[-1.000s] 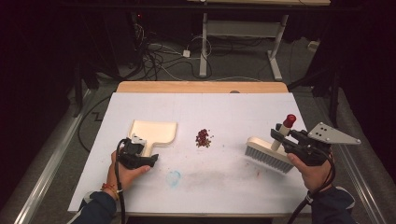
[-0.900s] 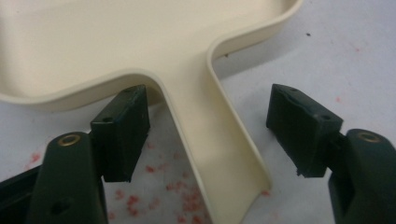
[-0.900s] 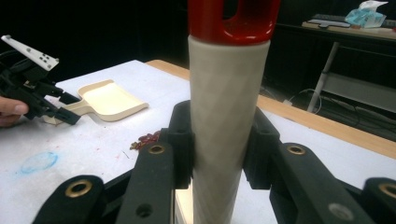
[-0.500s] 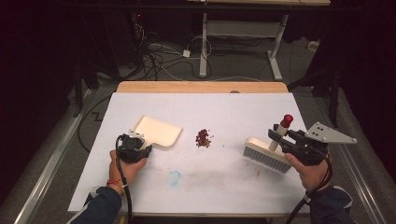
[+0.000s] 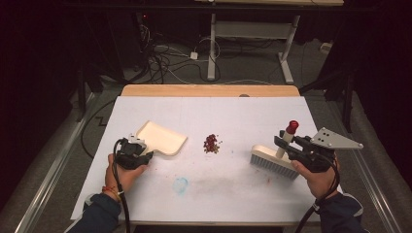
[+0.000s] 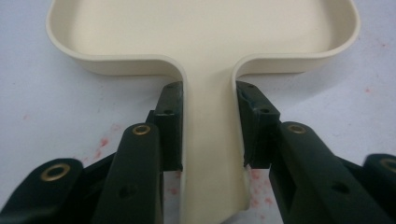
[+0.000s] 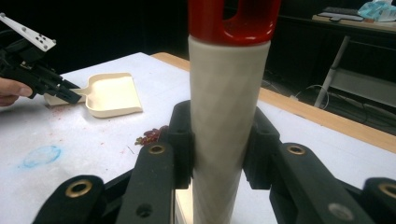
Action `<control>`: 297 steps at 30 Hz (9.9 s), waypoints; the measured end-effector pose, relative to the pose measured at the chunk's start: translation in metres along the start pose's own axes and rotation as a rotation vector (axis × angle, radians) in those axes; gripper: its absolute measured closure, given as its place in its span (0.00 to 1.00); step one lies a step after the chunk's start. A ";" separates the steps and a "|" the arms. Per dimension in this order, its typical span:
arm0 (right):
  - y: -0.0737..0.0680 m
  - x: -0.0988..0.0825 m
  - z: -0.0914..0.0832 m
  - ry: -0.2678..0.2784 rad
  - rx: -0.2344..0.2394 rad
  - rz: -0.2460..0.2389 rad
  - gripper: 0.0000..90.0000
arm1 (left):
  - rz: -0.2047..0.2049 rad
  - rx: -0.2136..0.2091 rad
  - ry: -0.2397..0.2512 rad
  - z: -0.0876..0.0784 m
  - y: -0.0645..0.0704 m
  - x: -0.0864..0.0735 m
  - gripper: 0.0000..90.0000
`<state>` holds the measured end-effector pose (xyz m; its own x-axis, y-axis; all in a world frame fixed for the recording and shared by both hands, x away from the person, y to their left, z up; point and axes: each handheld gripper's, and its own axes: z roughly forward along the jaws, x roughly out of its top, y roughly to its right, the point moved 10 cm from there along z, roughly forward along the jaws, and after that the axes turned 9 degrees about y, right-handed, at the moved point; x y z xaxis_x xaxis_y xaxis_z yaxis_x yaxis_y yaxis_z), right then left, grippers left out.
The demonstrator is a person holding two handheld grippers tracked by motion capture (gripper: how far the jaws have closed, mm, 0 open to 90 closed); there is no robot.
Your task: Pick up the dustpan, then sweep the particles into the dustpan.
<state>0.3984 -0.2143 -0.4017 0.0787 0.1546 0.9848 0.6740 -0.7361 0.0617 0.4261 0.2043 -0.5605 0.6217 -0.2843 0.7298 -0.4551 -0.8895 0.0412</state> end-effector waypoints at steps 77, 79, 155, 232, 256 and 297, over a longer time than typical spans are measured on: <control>-0.048 0.009 0.184 -0.027 0.001 -0.039 0.77 | 0.272 -0.198 -0.131 -0.022 0.099 -0.005 0.71; -0.048 0.009 0.184 -0.024 -0.001 -0.037 0.76 | 0.270 -0.197 -0.129 -0.021 0.100 -0.004 0.71; -0.145 0.014 0.164 0.022 0.020 0.025 0.76 | 0.249 -0.180 -0.170 -0.001 0.112 0.000 0.71; -0.148 0.017 0.162 0.037 0.051 -0.010 0.77 | 0.179 -0.154 -0.183 -0.009 0.114 -0.006 0.71; -0.138 0.041 0.156 0.081 0.042 -0.008 0.77 | 0.154 -0.146 -0.147 -0.005 0.095 -0.002 0.71; -0.004 0.039 0.030 0.063 -0.061 0.006 0.77 | 0.064 -0.087 -0.100 -0.010 0.060 -0.016 0.71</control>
<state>0.4209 -0.1851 -0.3683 0.0352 0.1093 0.9934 0.6279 -0.7758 0.0631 0.3826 0.1591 -0.5624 0.6484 -0.3774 0.6612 -0.5466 -0.8353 0.0593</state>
